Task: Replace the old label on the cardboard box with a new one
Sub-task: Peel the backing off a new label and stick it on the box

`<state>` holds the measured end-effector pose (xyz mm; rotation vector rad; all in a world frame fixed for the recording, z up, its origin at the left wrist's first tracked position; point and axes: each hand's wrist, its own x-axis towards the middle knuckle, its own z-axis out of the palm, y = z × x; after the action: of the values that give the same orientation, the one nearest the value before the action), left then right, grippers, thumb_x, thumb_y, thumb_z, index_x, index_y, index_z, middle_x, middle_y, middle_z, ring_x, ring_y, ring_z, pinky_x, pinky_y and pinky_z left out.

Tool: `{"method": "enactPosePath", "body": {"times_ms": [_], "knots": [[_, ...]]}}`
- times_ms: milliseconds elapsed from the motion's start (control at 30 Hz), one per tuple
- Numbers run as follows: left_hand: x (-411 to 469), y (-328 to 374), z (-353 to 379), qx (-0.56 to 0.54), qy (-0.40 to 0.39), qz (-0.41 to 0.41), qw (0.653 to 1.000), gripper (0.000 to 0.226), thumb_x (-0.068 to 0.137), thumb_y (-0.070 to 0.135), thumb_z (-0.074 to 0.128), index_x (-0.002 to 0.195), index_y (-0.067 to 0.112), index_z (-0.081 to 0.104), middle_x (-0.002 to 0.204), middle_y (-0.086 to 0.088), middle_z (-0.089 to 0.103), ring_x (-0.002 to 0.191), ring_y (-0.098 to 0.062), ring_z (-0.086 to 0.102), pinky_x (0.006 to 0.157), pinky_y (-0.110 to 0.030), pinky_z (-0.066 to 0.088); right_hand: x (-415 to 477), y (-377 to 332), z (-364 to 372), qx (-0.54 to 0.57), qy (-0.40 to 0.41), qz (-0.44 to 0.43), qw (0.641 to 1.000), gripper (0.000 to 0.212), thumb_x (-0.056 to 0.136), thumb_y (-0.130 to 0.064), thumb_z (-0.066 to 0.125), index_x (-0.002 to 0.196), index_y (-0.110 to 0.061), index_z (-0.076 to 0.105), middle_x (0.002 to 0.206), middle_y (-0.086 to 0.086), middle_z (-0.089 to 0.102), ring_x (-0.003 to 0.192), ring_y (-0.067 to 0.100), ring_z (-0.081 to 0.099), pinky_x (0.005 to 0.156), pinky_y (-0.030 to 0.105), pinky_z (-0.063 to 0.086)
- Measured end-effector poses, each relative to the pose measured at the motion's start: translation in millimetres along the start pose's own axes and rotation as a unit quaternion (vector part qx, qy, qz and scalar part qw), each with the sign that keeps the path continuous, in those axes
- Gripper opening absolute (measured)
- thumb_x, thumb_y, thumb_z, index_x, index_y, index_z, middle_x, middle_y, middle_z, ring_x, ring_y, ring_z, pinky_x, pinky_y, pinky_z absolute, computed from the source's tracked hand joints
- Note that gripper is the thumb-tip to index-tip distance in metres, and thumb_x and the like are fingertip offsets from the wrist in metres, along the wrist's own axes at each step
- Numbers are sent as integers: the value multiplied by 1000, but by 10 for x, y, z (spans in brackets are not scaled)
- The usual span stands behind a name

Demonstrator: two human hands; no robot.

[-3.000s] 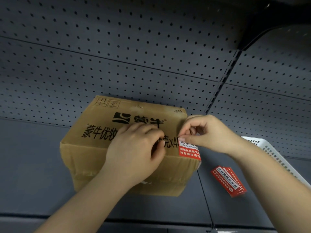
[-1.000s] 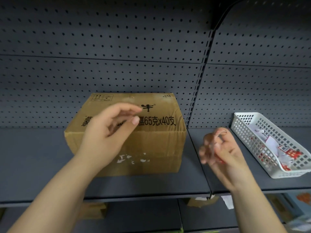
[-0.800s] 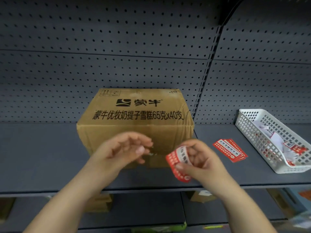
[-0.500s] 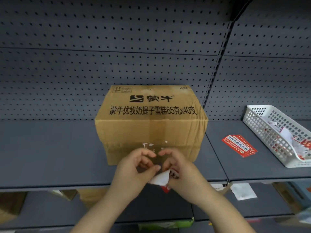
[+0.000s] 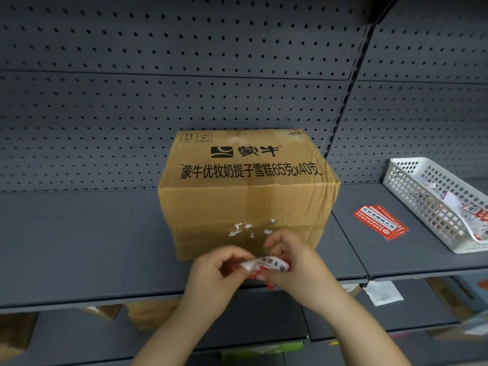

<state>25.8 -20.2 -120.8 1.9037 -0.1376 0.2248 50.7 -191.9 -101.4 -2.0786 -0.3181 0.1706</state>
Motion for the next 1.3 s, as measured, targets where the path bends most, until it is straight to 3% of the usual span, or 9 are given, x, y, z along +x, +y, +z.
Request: {"method": "enactPosePath", "body": {"times_ms": [100,200,367,467,533,833,1100,1200,1300], "knots": [[24,16,-17,-96,62,-48,992,6,81,16,70,84,20,72,71,-1,73,58,-15,67,50,-29,54,-6,34,22,16,25,16,999,21,76,-19,78,88,-29,63,69,4,69,54,5,58,50,22,48],[28,50,13,-136,85,-66,985,18,82,31,63,90,17,72,69,-6,74,58,-21,68,48,-30,54,-2,67,88,79,42,48,995,12,86,-22,67,75,-24,63,56,0,66,46,9,57,44,26,46],[46,-18,11,39,125,1,991,30,85,49,53,91,28,73,68,9,73,58,-6,66,48,-20,49,26,149,136,111,111,38,987,21,90,-26,61,70,-27,63,58,0,65,48,12,58,45,26,45],[132,-105,13,260,134,90,952,38,88,49,48,74,19,68,57,7,67,42,-4,54,36,-15,34,44,178,159,87,150,9,985,23,90,-34,57,70,-24,64,64,4,66,49,11,58,49,27,48],[185,-119,44,312,154,98,932,39,88,46,49,64,17,61,49,5,63,36,-5,45,36,-12,21,51,189,161,80,176,-13,981,26,87,-42,55,71,-24,65,67,5,66,51,13,58,52,26,48],[259,-161,106,323,189,124,919,44,89,46,48,58,16,57,45,4,58,35,-4,37,40,-10,14,189,316,162,31,216,-61,974,25,84,-46,54,78,-24,67,78,-11,69,63,5,62,54,12,44],[339,-215,89,320,206,113,918,43,89,46,53,59,17,61,47,4,61,38,-4,39,39,-13,16,298,361,180,13,237,-75,969,26,86,-44,55,68,-26,62,58,0,63,55,14,56,49,24,43],[380,-226,80,318,206,103,920,39,89,46,55,64,17,65,53,6,65,41,-3,45,36,-13,26,343,375,199,4,235,-78,969,25,86,-45,55,73,-26,65,60,-5,64,56,11,57,48,18,42],[430,-198,73,316,212,95,920,39,89,45,53,64,17,65,51,6,63,39,2,35,39,-11,19,383,368,214,-3,236,-77,969,26,86,-49,53,78,-27,65,65,-10,66,61,8,60,50,15,44]]}}
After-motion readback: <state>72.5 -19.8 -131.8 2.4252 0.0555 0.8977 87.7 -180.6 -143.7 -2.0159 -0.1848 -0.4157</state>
